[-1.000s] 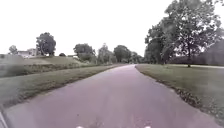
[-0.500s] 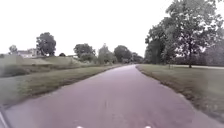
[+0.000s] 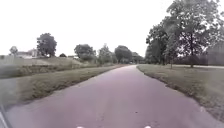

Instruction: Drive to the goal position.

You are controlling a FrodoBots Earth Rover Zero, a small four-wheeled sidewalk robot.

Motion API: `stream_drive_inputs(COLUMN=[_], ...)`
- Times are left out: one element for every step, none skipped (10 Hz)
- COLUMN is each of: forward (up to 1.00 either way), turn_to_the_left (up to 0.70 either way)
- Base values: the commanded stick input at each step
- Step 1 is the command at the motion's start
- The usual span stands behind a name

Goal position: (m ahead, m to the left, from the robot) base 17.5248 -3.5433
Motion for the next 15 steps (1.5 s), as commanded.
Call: stream_drive_inputs(forward=[0.70,0.70,0.70,0.70,0.70,0.70,0.70,0.70,0.70,0.70,0.70,0.70,0.70,0.70,0.70], turn_to_the_left=[0.00,0.00,0.00,0.00,0.00,0.00,0.00,0.00,0.00,0.00,0.00,-0.02,-0.06,-0.01,-0.01])
